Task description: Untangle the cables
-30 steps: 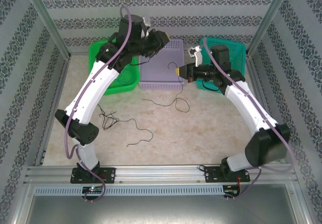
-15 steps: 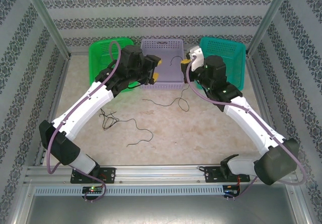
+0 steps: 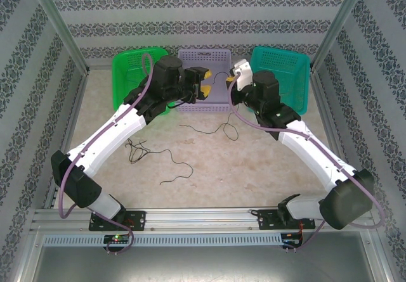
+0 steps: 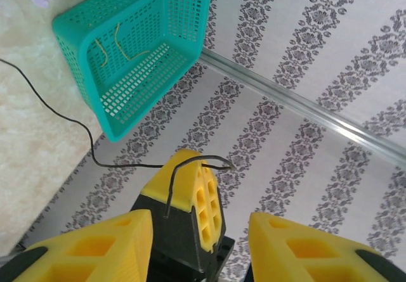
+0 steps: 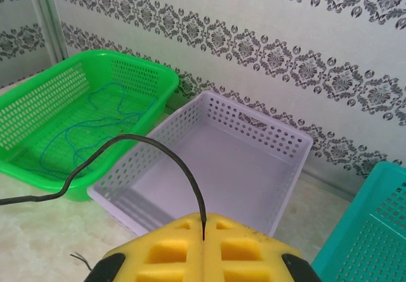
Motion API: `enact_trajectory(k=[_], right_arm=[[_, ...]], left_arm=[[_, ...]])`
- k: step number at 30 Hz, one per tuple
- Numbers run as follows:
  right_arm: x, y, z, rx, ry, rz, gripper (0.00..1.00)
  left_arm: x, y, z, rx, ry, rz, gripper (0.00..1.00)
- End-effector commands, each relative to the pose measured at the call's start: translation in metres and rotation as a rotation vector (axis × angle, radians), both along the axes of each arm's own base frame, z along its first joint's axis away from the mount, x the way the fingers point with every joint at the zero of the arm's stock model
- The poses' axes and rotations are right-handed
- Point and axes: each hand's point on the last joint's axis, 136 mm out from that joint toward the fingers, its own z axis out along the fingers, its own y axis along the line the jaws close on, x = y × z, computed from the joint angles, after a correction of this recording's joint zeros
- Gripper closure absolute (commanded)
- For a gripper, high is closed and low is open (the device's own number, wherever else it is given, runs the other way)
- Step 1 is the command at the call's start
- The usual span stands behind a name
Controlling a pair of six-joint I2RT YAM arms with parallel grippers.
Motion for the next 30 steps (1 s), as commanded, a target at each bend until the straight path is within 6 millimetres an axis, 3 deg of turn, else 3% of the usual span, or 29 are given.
enact_trajectory(k=[1, 5, 8, 16, 21, 30], right_arm=[[-0.001, -0.001, 0.022, -0.105, -0.137, -0.060, 1.00], [-0.005, 0.008, 0.019, -0.385, -0.289, -0.112, 1.00], [-0.003, 0.007, 0.018, -0.467, -0.337, -0.128, 1.00], [-0.006, 0.007, 0.024, -0.471, -0.375, -0.131, 1.00], [-0.017, 0.020, 0.028, -0.449, -0.389, -0.073, 1.00], [-0.040, 0.033, 0.028, -0.387, -0.377, 0.006, 1.00]], left_arm=[[0.001, 0.002, 0.024, -0.121, 0.017, 0.084, 0.51], [0.004, 0.004, 0.036, -0.163, 0.037, 0.116, 0.47], [0.005, -0.005, 0.031, -0.193, 0.077, 0.092, 0.44], [0.001, 0.006, 0.027, -0.181, 0.112, 0.139, 0.40], [0.008, -0.004, 0.008, -0.205, 0.155, 0.131, 0.40], [0.023, -0.001, -0.011, -0.165, 0.159, 0.130, 0.54]])
